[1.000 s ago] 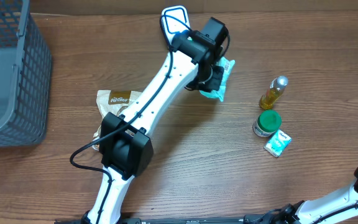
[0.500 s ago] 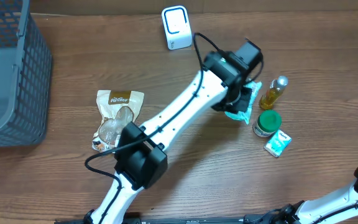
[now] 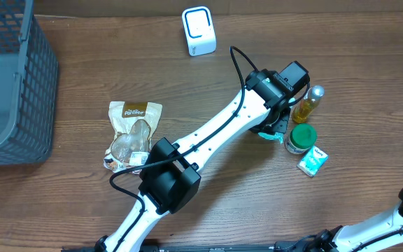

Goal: Scan the item barcode
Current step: 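Carry the packet right toward the yellow bottle and green jar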

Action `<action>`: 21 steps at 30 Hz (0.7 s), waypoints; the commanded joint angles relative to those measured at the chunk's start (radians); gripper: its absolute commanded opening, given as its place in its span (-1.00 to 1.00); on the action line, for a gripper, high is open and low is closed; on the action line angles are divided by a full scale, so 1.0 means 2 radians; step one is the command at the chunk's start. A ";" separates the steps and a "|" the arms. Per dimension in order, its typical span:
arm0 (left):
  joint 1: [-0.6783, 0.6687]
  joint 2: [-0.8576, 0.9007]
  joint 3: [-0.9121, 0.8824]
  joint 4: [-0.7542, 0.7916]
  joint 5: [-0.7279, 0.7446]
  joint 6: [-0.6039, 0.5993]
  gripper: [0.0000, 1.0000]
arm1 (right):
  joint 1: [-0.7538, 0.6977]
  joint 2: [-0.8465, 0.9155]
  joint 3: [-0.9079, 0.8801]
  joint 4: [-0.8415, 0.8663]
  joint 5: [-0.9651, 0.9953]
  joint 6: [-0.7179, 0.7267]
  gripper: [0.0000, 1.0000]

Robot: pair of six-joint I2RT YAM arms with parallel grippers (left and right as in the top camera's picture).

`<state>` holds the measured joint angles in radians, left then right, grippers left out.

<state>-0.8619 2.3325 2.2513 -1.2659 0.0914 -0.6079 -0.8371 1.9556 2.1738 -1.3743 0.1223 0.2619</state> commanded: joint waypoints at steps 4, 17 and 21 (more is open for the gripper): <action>0.001 0.002 -0.009 0.027 -0.018 -0.014 -0.91 | 0.000 -0.007 0.005 0.002 0.003 0.000 1.00; 0.001 0.002 -0.107 0.124 -0.006 -0.035 -0.92 | 0.000 -0.007 0.005 0.002 0.003 0.000 1.00; 0.002 0.002 -0.118 0.162 -0.003 -0.044 -0.91 | 0.000 -0.007 0.005 0.002 0.003 0.000 1.00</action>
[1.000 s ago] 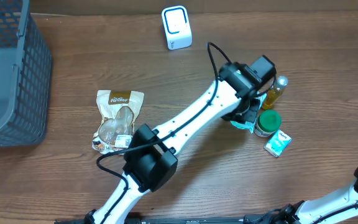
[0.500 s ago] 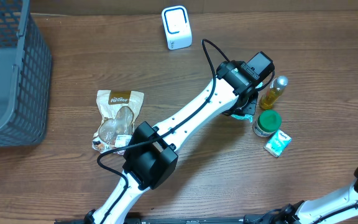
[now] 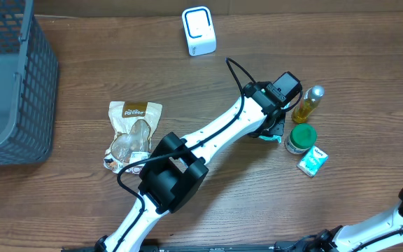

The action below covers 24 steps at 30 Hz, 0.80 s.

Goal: Scan the item barcode
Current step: 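Carry the packet right toward the yellow bottle and green jar, then lower the mint-green packet beside the green jar and open the left gripper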

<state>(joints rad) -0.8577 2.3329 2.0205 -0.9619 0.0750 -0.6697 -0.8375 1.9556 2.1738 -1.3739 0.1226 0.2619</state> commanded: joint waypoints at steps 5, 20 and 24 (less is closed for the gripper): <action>0.000 0.002 -0.003 0.035 0.024 -0.019 -0.92 | 0.000 -0.007 0.005 0.002 0.003 0.000 1.00; 0.002 0.002 -0.003 0.027 0.022 -0.003 0.04 | 0.000 -0.007 0.005 0.002 0.003 0.000 1.00; 0.015 0.002 -0.003 0.031 -0.005 -0.001 0.01 | 0.000 -0.007 0.005 0.002 0.003 0.000 1.00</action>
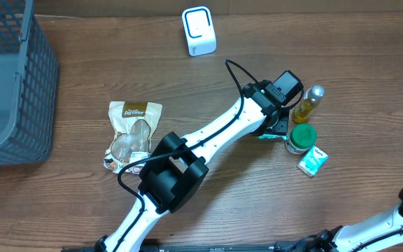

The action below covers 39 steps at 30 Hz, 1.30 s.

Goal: Scan the item barcode
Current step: 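Lower the mint-green packet beside the green jar and open the left gripper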

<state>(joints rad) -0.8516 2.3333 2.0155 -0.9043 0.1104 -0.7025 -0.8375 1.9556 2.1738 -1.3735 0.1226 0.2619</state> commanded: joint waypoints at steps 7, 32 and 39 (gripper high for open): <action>0.044 0.002 -0.001 0.023 -0.041 0.015 -0.52 | 0.000 -0.007 0.005 0.001 0.003 0.000 1.00; 0.048 0.047 -0.033 0.081 0.039 0.015 -0.86 | 0.000 -0.007 0.005 0.001 0.003 0.000 1.00; 0.037 0.047 -0.033 0.100 0.076 0.015 -0.91 | 0.000 -0.007 0.005 0.001 0.003 0.000 1.00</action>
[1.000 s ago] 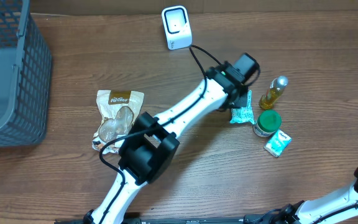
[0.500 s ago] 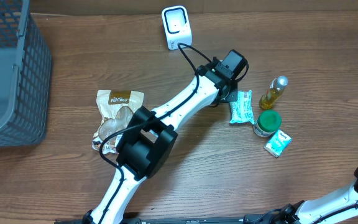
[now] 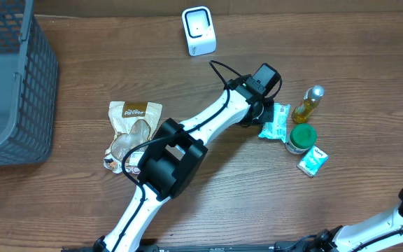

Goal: Scan the item barcode
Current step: 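Lower the mint-green packet beside the green jar and open the left gripper, then move the left gripper left over the PanTree bag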

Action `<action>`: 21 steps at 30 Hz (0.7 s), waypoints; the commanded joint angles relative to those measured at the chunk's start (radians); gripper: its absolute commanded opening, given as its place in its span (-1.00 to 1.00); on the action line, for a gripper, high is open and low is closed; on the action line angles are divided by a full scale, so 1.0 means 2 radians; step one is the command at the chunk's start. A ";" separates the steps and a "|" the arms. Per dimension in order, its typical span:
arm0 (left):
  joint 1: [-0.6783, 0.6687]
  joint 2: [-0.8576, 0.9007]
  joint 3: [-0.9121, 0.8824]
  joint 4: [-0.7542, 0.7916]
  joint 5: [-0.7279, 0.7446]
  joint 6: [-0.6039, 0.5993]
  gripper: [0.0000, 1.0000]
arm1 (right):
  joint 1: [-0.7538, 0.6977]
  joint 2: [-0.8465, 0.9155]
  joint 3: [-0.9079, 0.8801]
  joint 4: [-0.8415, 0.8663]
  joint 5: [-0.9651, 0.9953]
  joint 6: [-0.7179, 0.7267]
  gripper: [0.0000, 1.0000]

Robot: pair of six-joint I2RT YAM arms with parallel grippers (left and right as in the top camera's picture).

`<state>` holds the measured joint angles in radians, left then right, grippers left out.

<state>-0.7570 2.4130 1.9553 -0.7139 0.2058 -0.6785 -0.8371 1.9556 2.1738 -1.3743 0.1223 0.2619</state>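
Observation:
A white and teal packet [image 3: 276,120] lies flat on the wooden table [image 3: 222,203], just left of an oil bottle [image 3: 308,103]. My left gripper [image 3: 255,114] is at the packet's left edge, and the wrist and its camera block cover the fingers. Whether they grip the packet cannot be told. The white barcode scanner [image 3: 199,31] stands at the back of the table. Of my right arm only a dark link shows at the bottom right, without its gripper.
A green-lidded jar [image 3: 301,138] and a small teal box [image 3: 312,161] sit just below the packet. A snack bag [image 3: 133,131] lies at the left of centre. A dark mesh basket [image 3: 19,77] fills the far left.
My left wrist has moved left and toward the back, away from the bottle. The teal packet, then mostly hidden under the gripper, now shows almost whole beside it.
My left wrist hung over the spot between the bottle and the jar, with only a teal corner showing beneath it. It stayed there through the two later moments, shifting slightly. Now it sits further left and the packet lies exposed.

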 commanded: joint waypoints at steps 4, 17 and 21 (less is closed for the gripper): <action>-0.018 0.007 -0.003 0.005 0.029 0.003 -0.92 | 0.000 -0.007 0.005 0.002 0.003 0.000 1.00; 0.009 0.005 0.036 -0.052 0.025 0.043 -0.91 | 0.000 -0.007 0.005 0.002 0.003 0.000 1.00; 0.033 0.005 0.093 -0.125 0.025 0.096 -0.92 | 0.000 -0.007 0.005 0.002 0.003 0.000 1.00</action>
<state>-0.7357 2.4241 2.0483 -0.9211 0.2485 -0.5873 -0.8371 1.9556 2.1738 -1.3739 0.1226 0.2615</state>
